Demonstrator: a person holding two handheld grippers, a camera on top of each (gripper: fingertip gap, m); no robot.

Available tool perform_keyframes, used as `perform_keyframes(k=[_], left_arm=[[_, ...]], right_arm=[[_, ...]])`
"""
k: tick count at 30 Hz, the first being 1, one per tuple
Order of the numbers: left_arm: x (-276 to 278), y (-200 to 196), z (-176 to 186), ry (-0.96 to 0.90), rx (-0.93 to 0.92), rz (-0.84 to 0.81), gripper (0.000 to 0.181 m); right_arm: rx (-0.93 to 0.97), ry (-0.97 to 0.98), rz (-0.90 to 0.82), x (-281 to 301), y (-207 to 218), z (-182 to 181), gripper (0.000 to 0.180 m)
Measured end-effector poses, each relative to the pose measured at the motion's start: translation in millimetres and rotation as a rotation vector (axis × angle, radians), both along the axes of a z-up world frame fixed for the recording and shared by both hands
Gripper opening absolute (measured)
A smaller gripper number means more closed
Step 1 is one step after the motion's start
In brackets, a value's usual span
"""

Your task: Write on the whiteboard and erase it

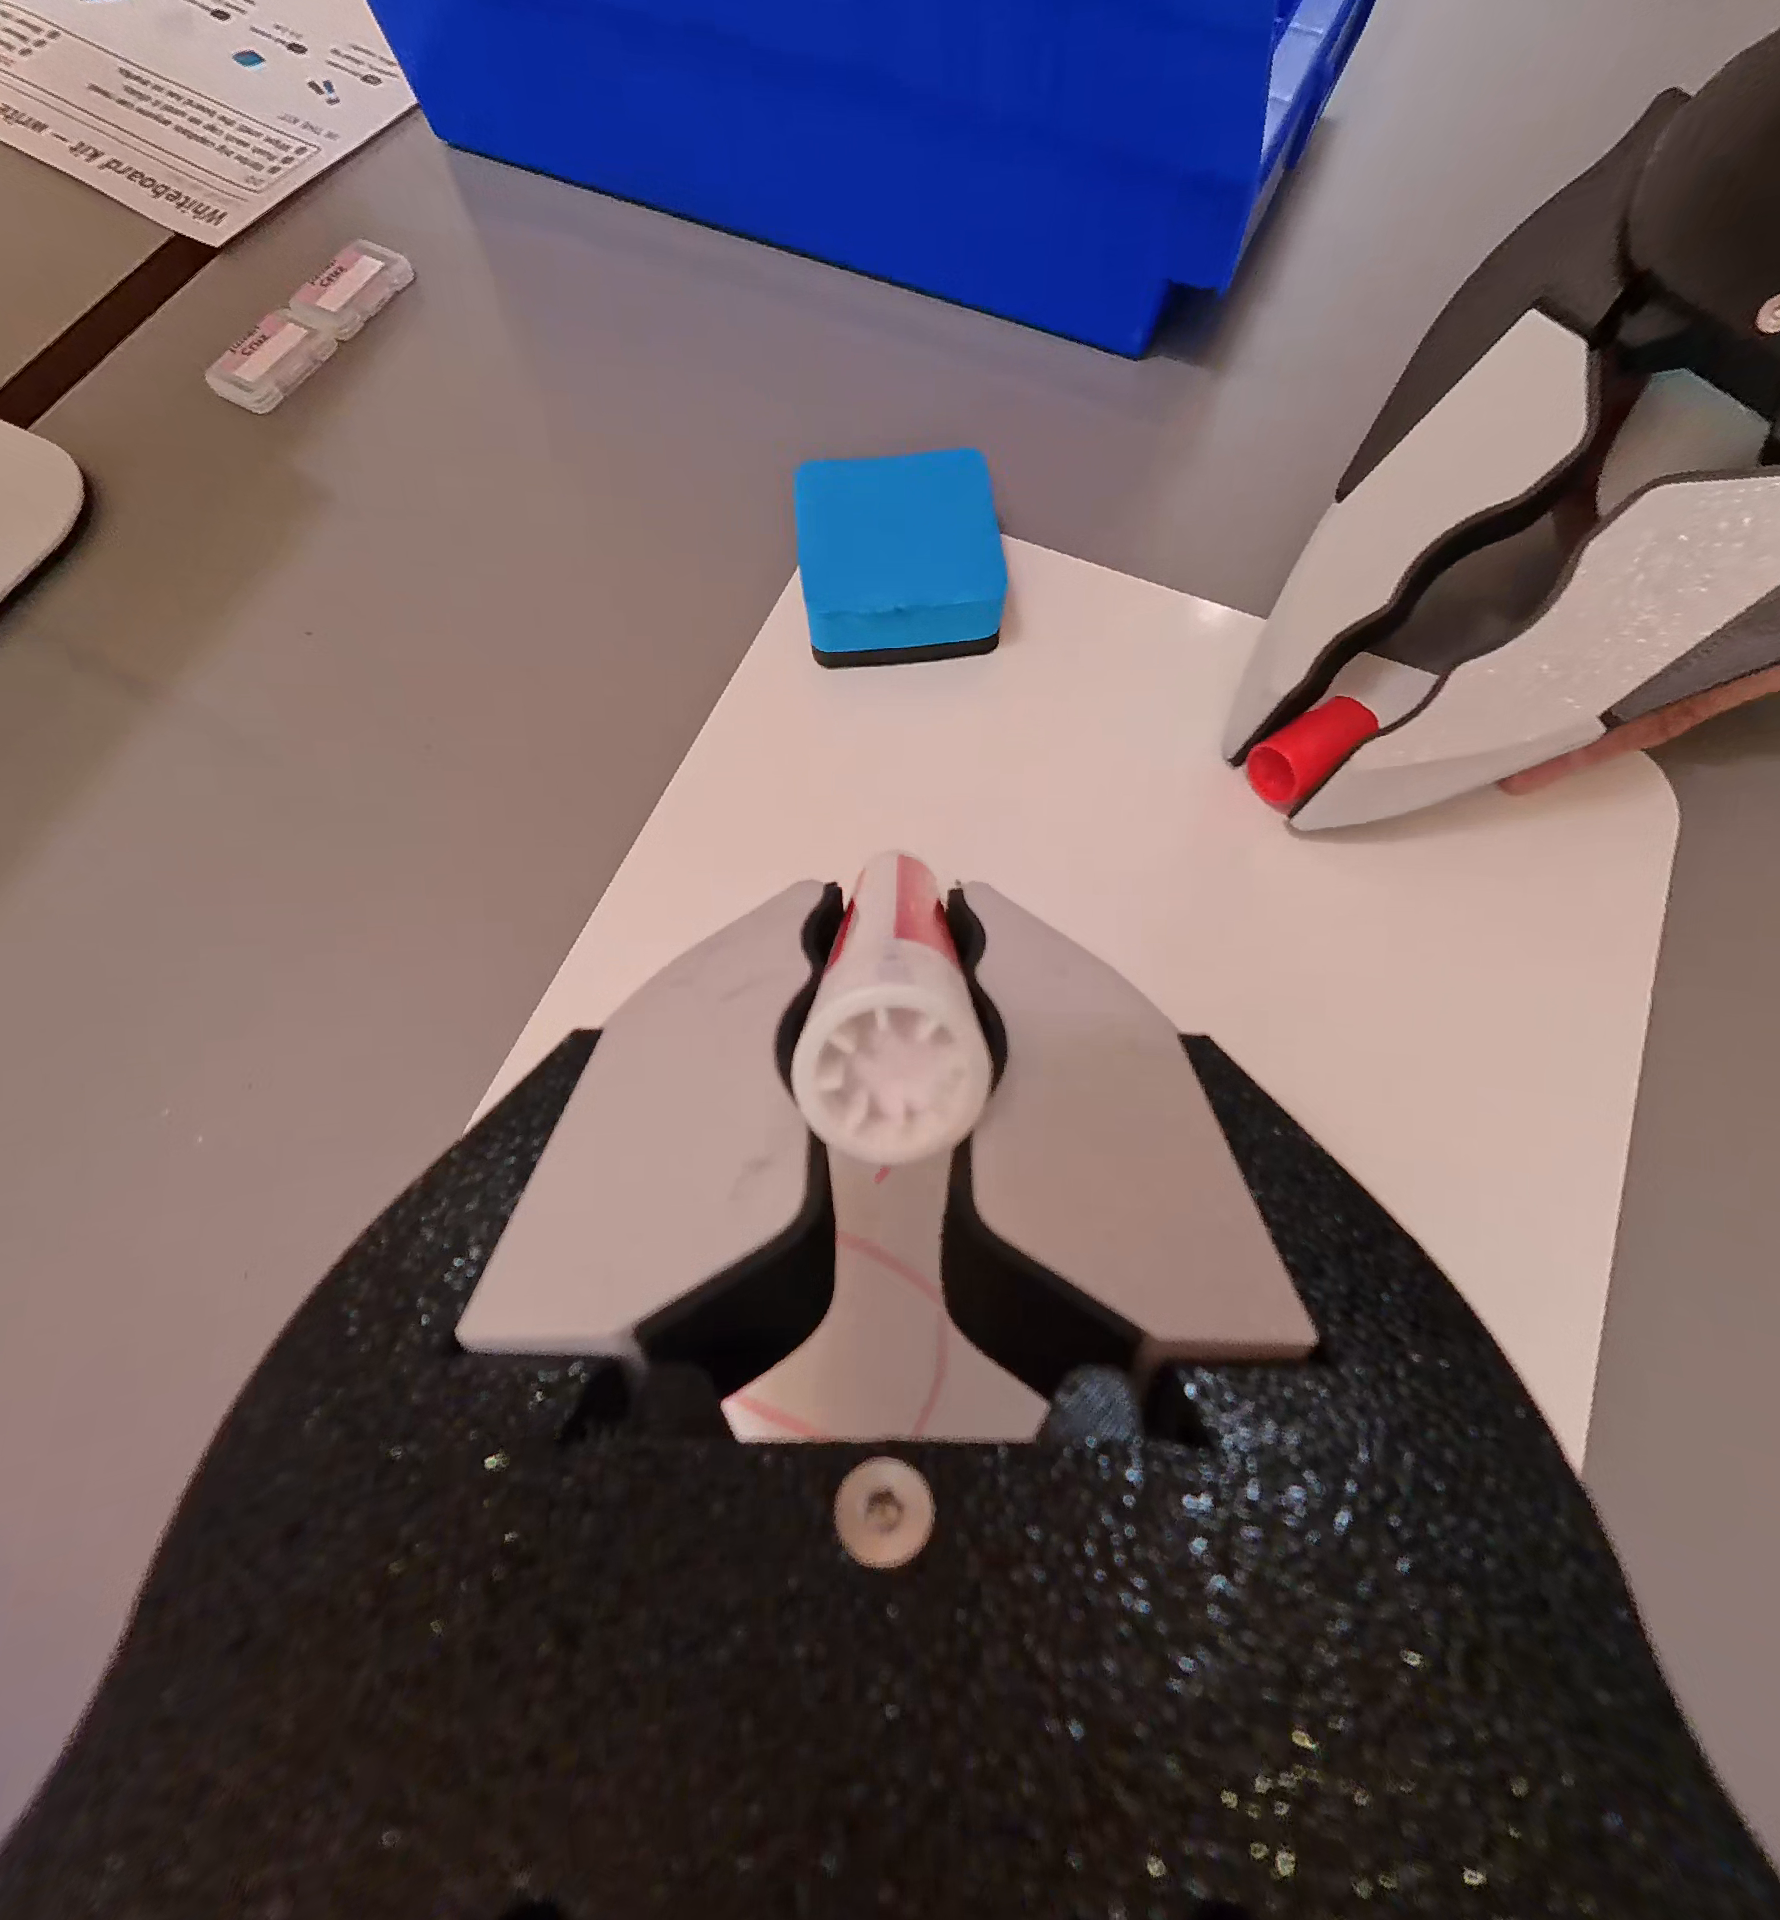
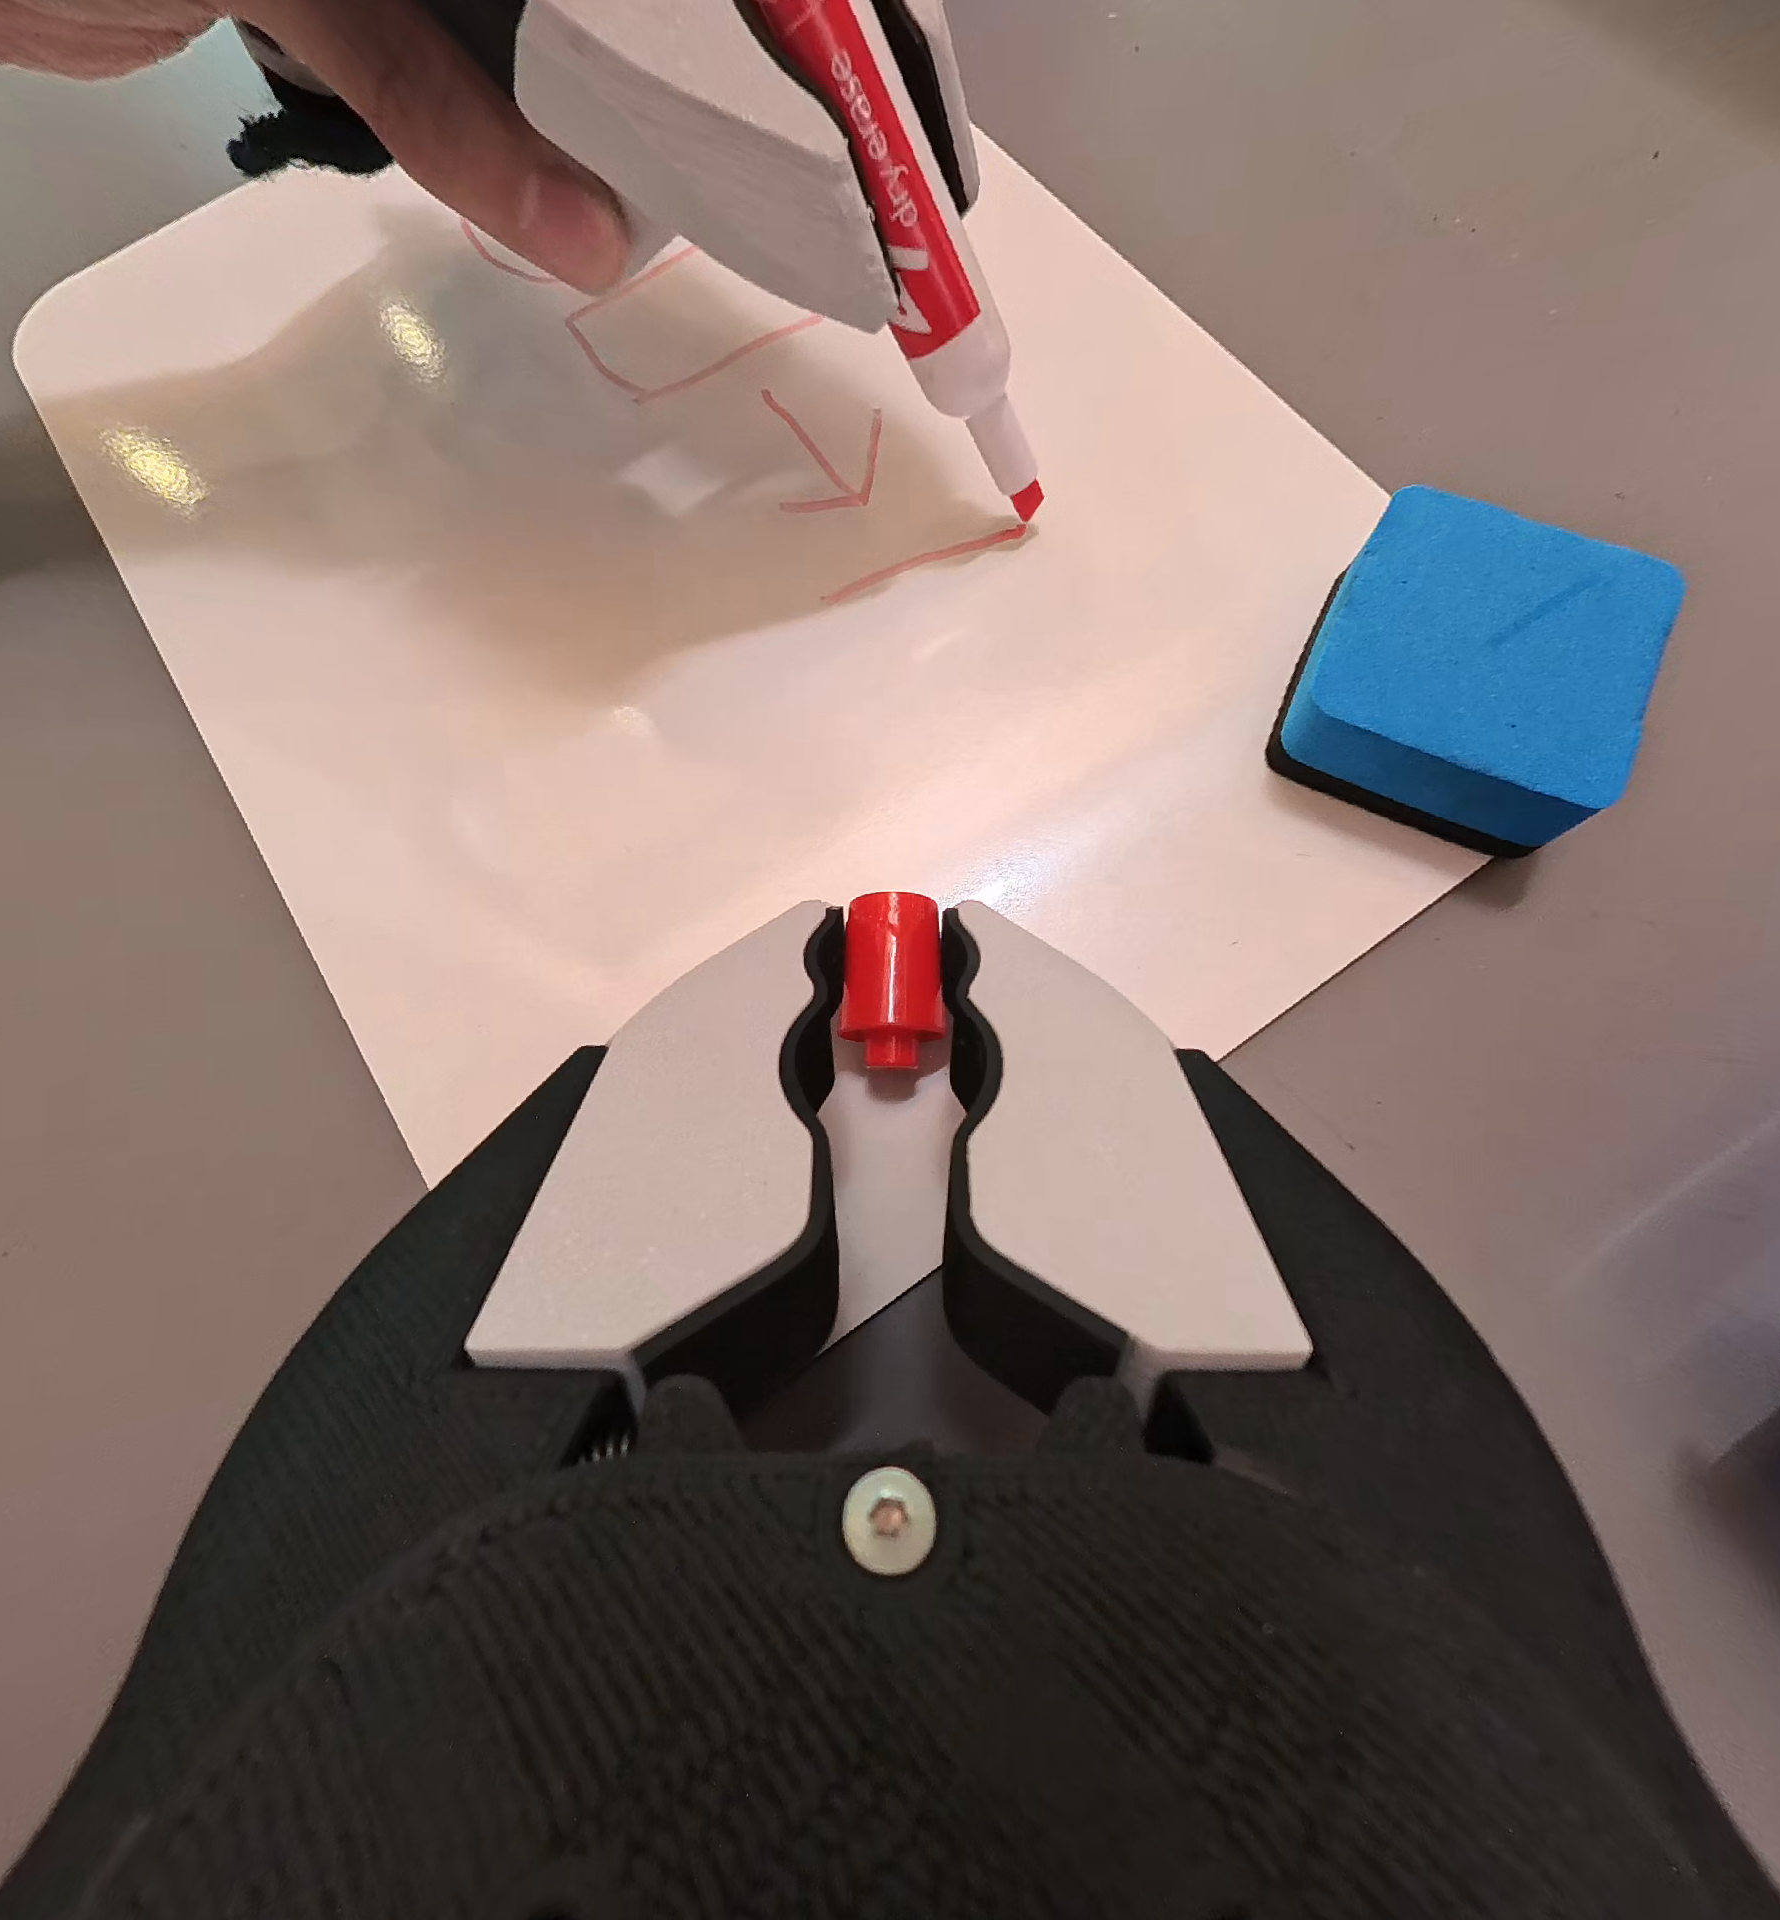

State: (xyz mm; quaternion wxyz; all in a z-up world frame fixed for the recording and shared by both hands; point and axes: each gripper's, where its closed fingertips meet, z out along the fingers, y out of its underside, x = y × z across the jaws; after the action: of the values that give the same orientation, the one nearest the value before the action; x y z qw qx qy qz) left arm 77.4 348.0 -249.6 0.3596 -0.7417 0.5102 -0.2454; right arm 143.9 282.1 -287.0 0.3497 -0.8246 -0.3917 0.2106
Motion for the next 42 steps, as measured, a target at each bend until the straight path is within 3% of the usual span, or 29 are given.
perform_keyframes(k=[11,27,33,42], left_arm=[[1.6,-2.9,-3.4,0.02,0.008,-0.013,0.019],[27.8,-46.0,-2.9,0.029,-0.003,-0.136,0.019],[18.4,-40.2,14.7,-0.073,-0.009,-0.077,0.019],[-11.6,-38.9,6.2,0.021,-0.025,-0.037,0.019]], right_arm=[[0.0,0.0,0.0,0.0,-0.2,0.0,0.018],[0.001,-0.001,0.0,-0.3,0.2,-0.1,0.018],[0.0,-0.001,0.0,-0.5,0.6,-0.1,0.018],[0.0,0.0,0.0,-1.0,1.3,-0.2,0.018]])
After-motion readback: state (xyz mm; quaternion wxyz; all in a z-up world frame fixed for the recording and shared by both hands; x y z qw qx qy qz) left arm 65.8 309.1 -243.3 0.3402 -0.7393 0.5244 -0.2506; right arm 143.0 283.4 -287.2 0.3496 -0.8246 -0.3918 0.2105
